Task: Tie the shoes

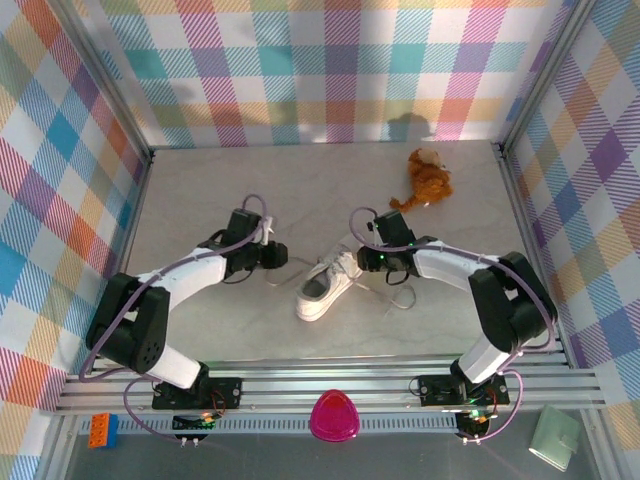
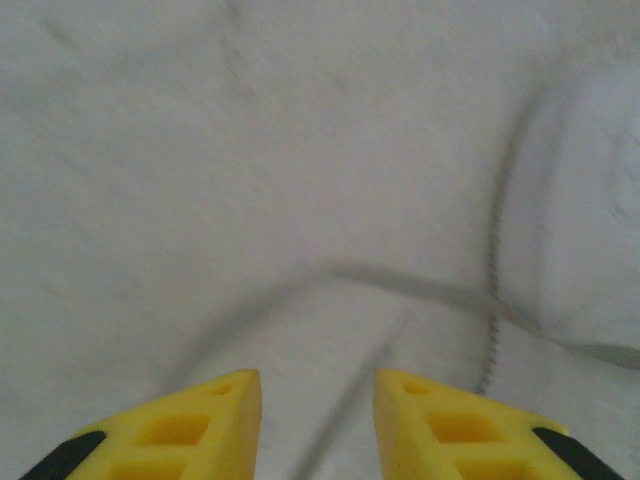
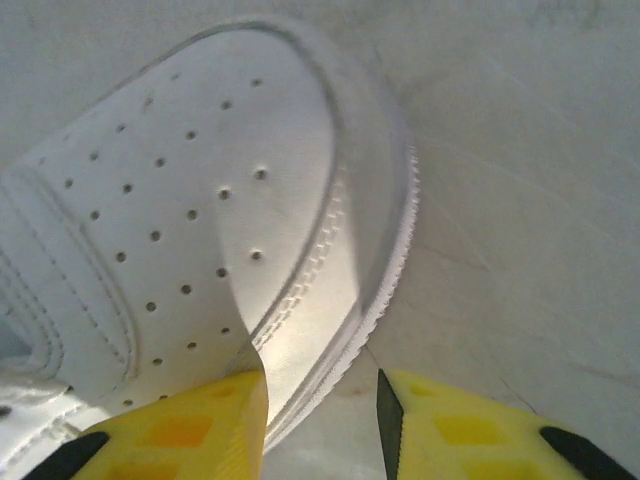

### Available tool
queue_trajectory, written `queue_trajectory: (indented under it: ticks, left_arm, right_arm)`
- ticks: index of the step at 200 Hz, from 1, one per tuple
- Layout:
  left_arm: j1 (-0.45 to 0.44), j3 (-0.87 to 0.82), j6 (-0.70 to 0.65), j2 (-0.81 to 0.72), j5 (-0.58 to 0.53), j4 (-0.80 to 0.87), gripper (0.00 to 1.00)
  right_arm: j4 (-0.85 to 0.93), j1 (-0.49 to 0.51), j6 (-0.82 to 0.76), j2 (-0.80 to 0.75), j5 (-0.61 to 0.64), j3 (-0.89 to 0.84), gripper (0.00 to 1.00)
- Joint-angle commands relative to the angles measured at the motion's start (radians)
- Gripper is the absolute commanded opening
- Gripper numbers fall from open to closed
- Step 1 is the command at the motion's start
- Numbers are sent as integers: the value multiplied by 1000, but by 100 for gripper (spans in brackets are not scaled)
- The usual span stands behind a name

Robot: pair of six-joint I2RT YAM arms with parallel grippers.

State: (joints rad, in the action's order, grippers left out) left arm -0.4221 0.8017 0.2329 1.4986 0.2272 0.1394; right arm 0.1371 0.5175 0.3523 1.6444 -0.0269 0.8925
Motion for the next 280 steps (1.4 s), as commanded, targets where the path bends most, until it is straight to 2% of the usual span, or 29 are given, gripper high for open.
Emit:
queue_trajectory:
  ticks: [1,20,32,51,69,83,106,123,144,187,209,235,257,280]
  left_arm:
    - [-93,-24,94,-17,6,12,32]
    - [-154,-19,134,-14,-23,-14,32]
    - [-161,-9,159,-15,-49,-4,32]
    - [-160,26,169,-35,-153,90,32]
    - [-151,64,198,-55,-311,244,44]
    - [-127,87,207,-44,-366,322,51]
    - [-86,105,191,18,-331,347,52]
    - [-69,126,183,83,-290,329,53]
    - [-66,171,189,164,-291,321,56]
    - [-67,197,216,272,-279,304,55]
    - [-66,160,214,263,-288,287,47]
    - [-66,145,186,229,-325,307,18]
    - [-57,165,146,172,-355,348,0]
    - [-50,233,87,112,-360,398,0]
  right_arm:
    - [-19,9,6,86,-83,96,35]
    - [-3,13,-19,149,-107,174,35]
    - [25,14,-35,161,-104,217,36]
    - [113,10,-51,142,-43,271,39]
    - [248,-10,-24,99,47,301,46]
    - [345,-33,15,52,107,293,53]
    - [443,-65,70,-39,169,212,65]
    - [499,-89,92,-90,197,144,68]
    - [549,-115,103,-131,224,76,70]
    - [642,-131,136,-111,271,36,75]
    - [639,-134,152,-90,274,23,77]
    - [635,-134,144,-22,255,44,77]
    - [615,-132,142,17,207,50,71]
    - [594,-132,143,26,181,42,58]
